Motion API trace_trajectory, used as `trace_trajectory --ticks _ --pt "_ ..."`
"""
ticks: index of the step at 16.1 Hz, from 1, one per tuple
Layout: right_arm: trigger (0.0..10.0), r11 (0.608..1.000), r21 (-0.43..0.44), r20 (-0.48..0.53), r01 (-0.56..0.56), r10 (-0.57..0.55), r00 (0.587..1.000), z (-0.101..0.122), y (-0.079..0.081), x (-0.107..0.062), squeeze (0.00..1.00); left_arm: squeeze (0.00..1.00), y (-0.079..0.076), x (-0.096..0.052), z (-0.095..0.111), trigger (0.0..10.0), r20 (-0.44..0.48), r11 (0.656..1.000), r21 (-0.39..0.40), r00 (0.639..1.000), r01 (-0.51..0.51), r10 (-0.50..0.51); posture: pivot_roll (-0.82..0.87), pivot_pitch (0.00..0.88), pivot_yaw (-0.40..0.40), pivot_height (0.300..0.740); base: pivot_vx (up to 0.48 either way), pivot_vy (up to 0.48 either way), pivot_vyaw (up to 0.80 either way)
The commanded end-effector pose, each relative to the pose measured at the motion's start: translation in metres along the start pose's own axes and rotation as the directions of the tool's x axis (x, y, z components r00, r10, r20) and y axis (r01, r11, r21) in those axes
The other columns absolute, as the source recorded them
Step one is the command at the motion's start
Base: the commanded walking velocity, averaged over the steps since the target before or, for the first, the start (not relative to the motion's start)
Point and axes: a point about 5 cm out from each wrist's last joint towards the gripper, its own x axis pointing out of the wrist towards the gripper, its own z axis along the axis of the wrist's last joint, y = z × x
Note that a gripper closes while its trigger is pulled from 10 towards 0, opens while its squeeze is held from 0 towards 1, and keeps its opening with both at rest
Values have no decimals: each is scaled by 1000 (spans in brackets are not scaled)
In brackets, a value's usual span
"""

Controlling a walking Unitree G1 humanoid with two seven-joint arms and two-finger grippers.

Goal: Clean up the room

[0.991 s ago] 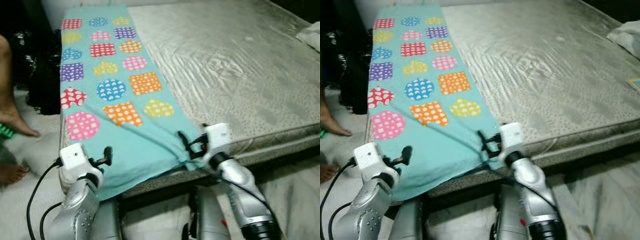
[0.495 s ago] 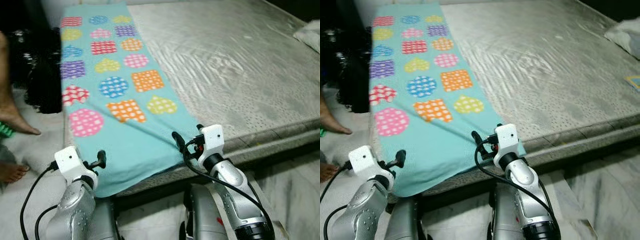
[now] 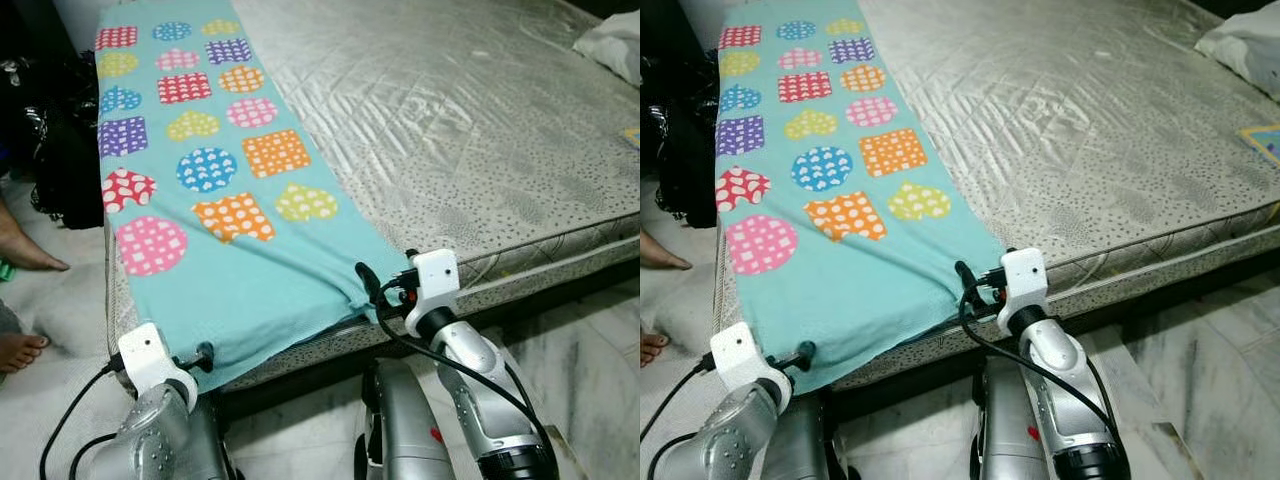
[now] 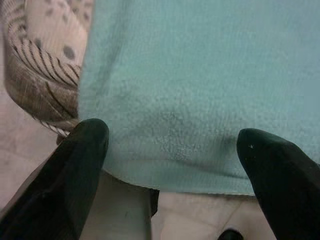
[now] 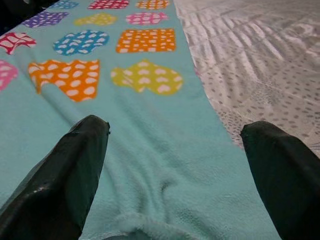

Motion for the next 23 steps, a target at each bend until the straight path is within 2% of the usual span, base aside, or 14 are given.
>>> trace_trajectory --ticks 1,3,5,8,11,15,16,17,18,23 --pt "10000 1000 3 -17 9 -9 1000 -3 -1 -3 0 0 -4 -11 -3 10000 -6 1000 -3 1000 12 -12 -111 167 14 526 0 0 0" --pt "10000 1000 2 -21 16 -16 1000 -4 -2 -3 0 0 4 -15 -2 10000 5 1000 23 1000 -7 7 -103 168 13 526 0 0 0" --pt "10000 1000 1 -22 20 -20 1000 -4 -4 -3 0 0 15 -10 4 10000 26 999 22 999 -46 45 -108 166 10 526 0 0 0" --pt "10000 1000 -5 -34 29 -29 999 -6 -9 -5 0 0 21 -11 7 10000 27 997 47 998 -64 63 -99 160 6 526 0 0 0" --pt "10000 999 -12 -41 39 -39 998 -6 -14 -3 0 0 33 -4 14 10000 42 990 103 995 -98 95 -98 157 -1 526 0 0 0" --pt "10000 999 -27 -50 41 -42 998 -6 -17 -1 0 0 53 4 17 10000 32 986 89 989 -144 142 -97 155 -7 526 0 0 0" --pt "10000 998 -33 -48 52 -54 997 -5 -21 0 0 0 53 8 20 9569 45 987 88 991 -131 128 -98 155 -8 526 0 0 0" --pt "10000 998 -35 -47 56 -58 997 -5 -22 0 0 0 53 10 20 4275 44 988 89 991 -128 125 -98 154 -9 526 0 0 0" --pt "10000 997 -38 -43 66 -68 997 -3 -24 0 0 0 50 14 21 0 29 991 83 994 -109 107 -103 154 -10 526 0 0 0" --pt "10000 994 -48 -36 98 -100 994 -1 -31 -1 0 0 53 33 31 0 46 990 97 994 -104 100 -113 151 -8 526 0 0 0"
